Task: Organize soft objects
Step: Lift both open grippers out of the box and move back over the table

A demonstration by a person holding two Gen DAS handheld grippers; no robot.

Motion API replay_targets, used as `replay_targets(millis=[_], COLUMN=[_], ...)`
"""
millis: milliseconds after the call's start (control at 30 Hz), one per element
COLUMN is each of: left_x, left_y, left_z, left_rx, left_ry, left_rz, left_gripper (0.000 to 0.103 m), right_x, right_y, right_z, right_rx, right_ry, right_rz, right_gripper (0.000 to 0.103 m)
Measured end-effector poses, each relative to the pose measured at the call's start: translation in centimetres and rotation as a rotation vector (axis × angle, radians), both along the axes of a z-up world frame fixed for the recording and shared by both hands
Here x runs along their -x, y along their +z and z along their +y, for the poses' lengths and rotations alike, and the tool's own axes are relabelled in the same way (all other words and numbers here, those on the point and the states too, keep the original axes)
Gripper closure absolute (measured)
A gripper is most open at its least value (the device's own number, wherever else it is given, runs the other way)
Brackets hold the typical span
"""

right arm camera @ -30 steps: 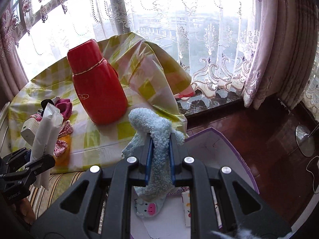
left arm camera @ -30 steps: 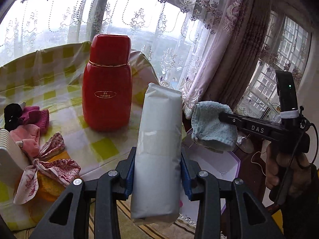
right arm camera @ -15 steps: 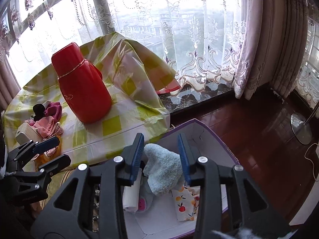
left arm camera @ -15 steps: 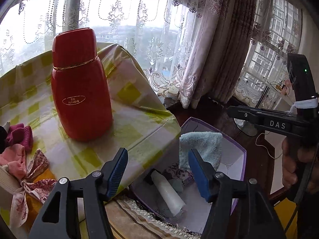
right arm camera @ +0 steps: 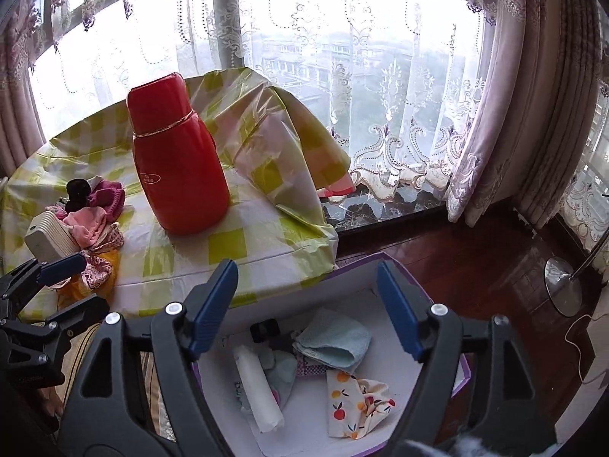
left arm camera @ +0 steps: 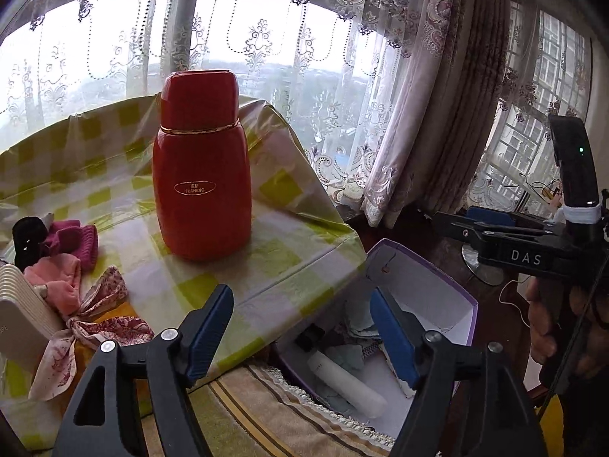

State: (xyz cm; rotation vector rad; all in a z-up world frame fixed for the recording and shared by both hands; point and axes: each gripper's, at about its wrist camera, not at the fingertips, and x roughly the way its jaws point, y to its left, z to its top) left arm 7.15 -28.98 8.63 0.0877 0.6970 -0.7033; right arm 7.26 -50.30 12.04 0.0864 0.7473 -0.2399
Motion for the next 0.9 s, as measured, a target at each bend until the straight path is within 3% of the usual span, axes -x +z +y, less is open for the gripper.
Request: replay_targets(millis=[200, 367, 567, 900], left_x=[1.2, 1.1, 1.6, 0.3], left_y=[1.9, 2.9, 3.9, 4.2], left_z=[3.2, 6.8, 11.9, 21.6], left_rx=[-0.014, -0.011, -0.001, 0.009], left_ry=[0.058, 0.131, 0.241, 0.498], left_rz=[-0.103, -0.099, -0.115, -0.092], left_gripper=[0.028, 0.028, 0.028, 0.03], right_x=[-0.6, -0.8, -1.8, -3.8], right_y=[1.5, 2.0, 1.8, 1.4], right_z=[3.1, 6.8, 9.6, 13.6], right_rx=[0.09, 0.153, 0.047, -0.026], right_ry=[-0.001, 0.09, 0.248, 0.372], right_rz=[-0.067, -0.152, -0.139, -0.106], right_gripper=[0.01, 0.009, 0.009, 0.009])
